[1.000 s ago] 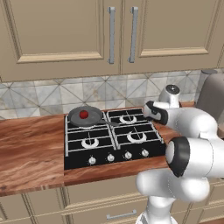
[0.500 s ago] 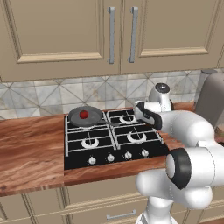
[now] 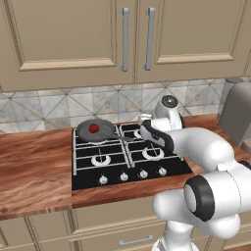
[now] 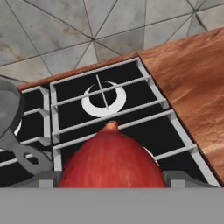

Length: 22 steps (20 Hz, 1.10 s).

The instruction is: Place the pan on the rear left burner on the stove. Then place the tomato and the onion in the pan and turn on the rear left burner.

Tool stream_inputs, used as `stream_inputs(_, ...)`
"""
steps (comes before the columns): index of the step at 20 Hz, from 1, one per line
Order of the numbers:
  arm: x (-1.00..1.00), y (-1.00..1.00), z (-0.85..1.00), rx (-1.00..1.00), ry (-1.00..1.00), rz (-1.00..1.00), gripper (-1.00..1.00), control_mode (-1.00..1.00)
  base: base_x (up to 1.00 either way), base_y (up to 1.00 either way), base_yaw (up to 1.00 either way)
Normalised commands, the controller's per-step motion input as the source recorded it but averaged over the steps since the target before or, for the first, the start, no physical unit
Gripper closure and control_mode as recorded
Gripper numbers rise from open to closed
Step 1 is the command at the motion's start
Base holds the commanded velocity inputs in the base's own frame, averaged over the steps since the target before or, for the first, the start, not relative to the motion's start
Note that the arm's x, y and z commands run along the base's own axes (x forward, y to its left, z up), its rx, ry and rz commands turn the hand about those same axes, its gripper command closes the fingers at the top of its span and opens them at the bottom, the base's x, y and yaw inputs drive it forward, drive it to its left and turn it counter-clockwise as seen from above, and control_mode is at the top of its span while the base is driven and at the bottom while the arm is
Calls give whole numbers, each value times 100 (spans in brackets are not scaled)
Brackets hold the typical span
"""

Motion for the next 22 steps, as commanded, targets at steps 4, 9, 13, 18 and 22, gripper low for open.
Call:
stream_inputs(4,0,45,12,0,-3,0,100,-100,0,0,0)
stream_inputs(9,0,45,19,0,0,0,100,-100,0,0,0)
stream_inputs(13,0,46,16,0,0,0,100,-100,0,0,0)
stream_inputs(18,0,43,23,0,0,0,100,-100,0,0,0)
stream_inputs(22,0,45,12,0,0,0,100,-100,0,0,0)
